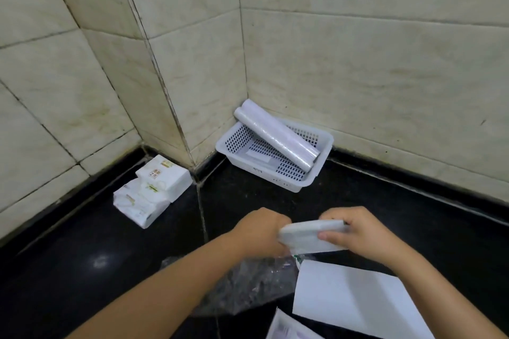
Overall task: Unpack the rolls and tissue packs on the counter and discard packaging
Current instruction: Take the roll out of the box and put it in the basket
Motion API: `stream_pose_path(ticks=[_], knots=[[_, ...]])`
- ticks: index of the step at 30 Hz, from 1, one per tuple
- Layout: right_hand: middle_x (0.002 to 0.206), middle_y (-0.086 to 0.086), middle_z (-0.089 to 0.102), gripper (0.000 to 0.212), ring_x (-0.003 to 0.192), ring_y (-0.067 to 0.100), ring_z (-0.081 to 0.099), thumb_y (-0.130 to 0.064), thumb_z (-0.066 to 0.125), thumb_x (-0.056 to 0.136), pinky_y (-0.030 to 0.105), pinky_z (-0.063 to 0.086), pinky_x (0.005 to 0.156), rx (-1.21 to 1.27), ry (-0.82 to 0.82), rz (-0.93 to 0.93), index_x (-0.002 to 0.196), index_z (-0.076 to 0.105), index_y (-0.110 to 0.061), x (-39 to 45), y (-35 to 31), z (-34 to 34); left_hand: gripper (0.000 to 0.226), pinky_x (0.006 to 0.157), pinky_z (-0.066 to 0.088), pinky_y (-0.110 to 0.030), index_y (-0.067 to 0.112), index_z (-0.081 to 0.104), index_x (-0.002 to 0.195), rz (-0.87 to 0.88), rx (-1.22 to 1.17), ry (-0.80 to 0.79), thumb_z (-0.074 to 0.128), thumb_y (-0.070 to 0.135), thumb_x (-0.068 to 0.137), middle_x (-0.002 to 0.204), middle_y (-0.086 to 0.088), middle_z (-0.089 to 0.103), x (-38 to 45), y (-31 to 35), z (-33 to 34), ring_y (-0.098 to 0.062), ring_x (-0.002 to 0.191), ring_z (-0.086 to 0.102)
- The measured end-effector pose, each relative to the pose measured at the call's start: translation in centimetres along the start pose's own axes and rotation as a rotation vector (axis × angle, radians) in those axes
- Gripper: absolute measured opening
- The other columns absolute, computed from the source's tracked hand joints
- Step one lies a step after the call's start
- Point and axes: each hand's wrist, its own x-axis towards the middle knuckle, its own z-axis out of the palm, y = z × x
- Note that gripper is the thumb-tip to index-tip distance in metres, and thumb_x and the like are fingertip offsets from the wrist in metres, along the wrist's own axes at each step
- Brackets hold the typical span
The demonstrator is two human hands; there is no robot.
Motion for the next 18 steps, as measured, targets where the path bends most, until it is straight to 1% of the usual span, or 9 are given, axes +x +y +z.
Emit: stream_pose_path(ticks=[1,4,6,7,9,11,12,16,18], knots=[[0.064,-0.012,0.06,0.035,0.062,-0.008,0.057,-0.005,0.072,0.076,0.006,0.041,0.061,0.034,0.005,0.006,0.064,0.058,-0.035,0.6,0.6,-0.4,0.009,0.06,0.038,-0.024,0.014,0.06,0.082,0.007,-0.048,-0.03,0.066,0.018,0.078,0.086,-0.01,0.064,0.5,-0.2,-0.3,-0.023,0.079,0.06],[0.055,-0.016,0.064,0.036,0.059,-0.009,0.057,-0.003,0.07,0.076,0.004,0.041,0.057,0.131,0.038,0.04,0.061,0.061,-0.035,2.0,2.2,-0.9,0.024,0.058,0.039,-0.015,0.027,0.051,0.071,-0.052,-0.343,-0.116,0.07,0.013,0.077,0.074,0.011,0.052,1.9,-2.0,-0.7,-0.002,0.068,0.049],[0.055,-0.016,0.064,0.032,0.055,-0.003,0.055,-0.004,0.07,0.077,0.008,0.041,0.056,0.222,0.051,0.093,0.061,0.062,-0.031,3.1,3.5,-1.0,0.026,0.062,0.045,-0.013,0.028,0.055,0.073,-0.103,-0.631,-0.091,0.07,0.007,0.078,0.076,0.011,0.054,2.6,-3.4,-0.6,-0.001,0.069,0.052],[0.057,-0.013,0.064,0.028,0.058,-0.001,0.055,-0.004,0.07,0.077,0.013,0.043,0.059,0.28,0.052,0.138,0.065,0.063,-0.029,3.4,4.1,-0.8,0.026,0.063,0.046,-0.013,0.026,0.057,0.073,-0.125,-0.747,-0.059,0.07,0.004,0.078,0.076,0.008,0.056,2.8,-4.0,-0.4,-0.002,0.069,0.053],[0.08,-0.011,0.064,0.027,0.074,0.005,0.059,-0.007,0.07,0.077,0.017,0.046,0.066,0.361,0.056,0.208,0.08,0.061,-0.032,4.7,4.7,-0.9,0.027,0.059,0.046,-0.013,0.023,0.057,0.073,-0.157,-0.885,0.023,0.067,-0.002,0.079,0.074,0.004,0.056,4.1,-4.9,0.0,-0.005,0.067,0.053],[0.098,-0.008,0.061,0.036,0.087,0.007,0.059,-0.01,0.071,0.076,0.016,0.046,0.068,0.353,0.076,0.235,0.096,0.055,-0.036,6.3,5.4,-1.1,0.027,0.053,0.045,-0.012,0.018,0.055,0.073,-0.171,-0.96,0.085,0.064,-0.006,0.08,0.072,0.002,0.053,5.9,-5.7,-0.2,-0.006,0.063,0.051],[0.1,-0.006,0.061,0.04,0.088,0.008,0.059,-0.011,0.071,0.076,0.015,0.046,0.067,0.341,0.098,0.237,0.101,0.053,-0.035,7.2,5.6,-1.3,0.027,0.051,0.044,-0.011,0.017,0.055,0.074,-0.169,-0.971,0.104,0.064,-0.008,0.08,0.071,0.001,0.052,6.9,-6.0,-0.5,-0.006,0.062,0.05],[0.082,-0.006,0.065,0.026,0.075,0.01,0.06,-0.003,0.065,0.081,0.015,0.047,0.063,0.4,0.178,0.256,0.083,0.06,-0.029,10.1,6.1,-2.2,0.031,0.047,0.045,-0.007,0.021,0.055,0.076,-0.143,-0.936,0.058,0.064,-0.009,0.08,0.072,0.003,0.055,10.6,-7.5,-2.8,0.002,0.057,0.055],[0.08,-0.003,0.065,0.024,0.073,0.012,0.06,0.002,0.061,0.082,0.021,0.047,0.065,0.467,0.26,0.295,0.082,0.062,-0.022,11.5,6.7,-2.7,0.025,0.049,0.051,-0.009,0.023,0.054,0.089,-0.146,-1.025,0.013,0.061,-0.001,0.086,0.082,0.005,0.057,12.7,-8.4,-4.1,0.001,0.067,0.058]])
